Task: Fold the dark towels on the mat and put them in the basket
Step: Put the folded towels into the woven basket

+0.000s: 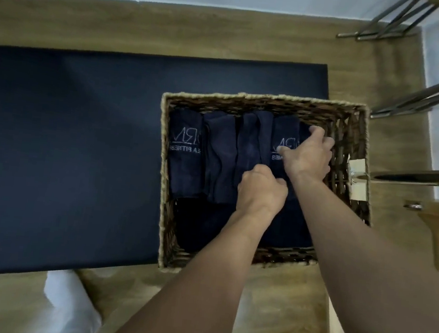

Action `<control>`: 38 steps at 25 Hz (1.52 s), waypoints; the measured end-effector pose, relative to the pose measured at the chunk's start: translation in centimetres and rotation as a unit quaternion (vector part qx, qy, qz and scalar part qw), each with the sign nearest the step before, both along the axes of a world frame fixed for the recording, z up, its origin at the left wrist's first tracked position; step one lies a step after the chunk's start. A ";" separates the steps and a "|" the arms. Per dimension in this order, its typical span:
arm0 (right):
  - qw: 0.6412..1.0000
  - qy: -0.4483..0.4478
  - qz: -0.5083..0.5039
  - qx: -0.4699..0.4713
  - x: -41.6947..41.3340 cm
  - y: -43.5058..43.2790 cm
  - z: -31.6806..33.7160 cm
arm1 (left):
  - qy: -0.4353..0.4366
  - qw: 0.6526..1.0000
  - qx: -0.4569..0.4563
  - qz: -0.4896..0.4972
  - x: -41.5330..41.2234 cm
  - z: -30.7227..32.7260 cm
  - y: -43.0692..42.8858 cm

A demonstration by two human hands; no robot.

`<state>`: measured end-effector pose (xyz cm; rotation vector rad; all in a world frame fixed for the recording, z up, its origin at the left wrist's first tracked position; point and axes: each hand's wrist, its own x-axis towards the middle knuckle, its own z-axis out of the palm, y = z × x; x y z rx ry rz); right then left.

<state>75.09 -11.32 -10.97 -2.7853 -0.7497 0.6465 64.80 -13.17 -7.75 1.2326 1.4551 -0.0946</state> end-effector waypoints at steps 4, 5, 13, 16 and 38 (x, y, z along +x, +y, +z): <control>0.983 0.051 0.029 0.174 -8.6 1.7 3.5 | -0.027 0.993 0.056 0.101 -6.9 3.1 3.5; 0.975 0.093 0.028 0.199 -11.2 2.4 4.0 | -0.025 0.988 0.075 0.130 -9.1 3.6 4.2; 0.925 0.320 0.100 0.182 -38.6 10.6 5.7 | 0.015 0.939 0.157 0.306 -36.0 3.0 11.1; 0.909 0.363 0.143 0.143 -48.1 12.6 4.8 | 0.038 0.918 0.162 0.360 -46.1 1.6 12.6; 0.873 0.471 0.127 -0.005 -74.4 22.2 -16.2 | 0.045 0.920 0.071 0.383 -71.9 -19.9 18.0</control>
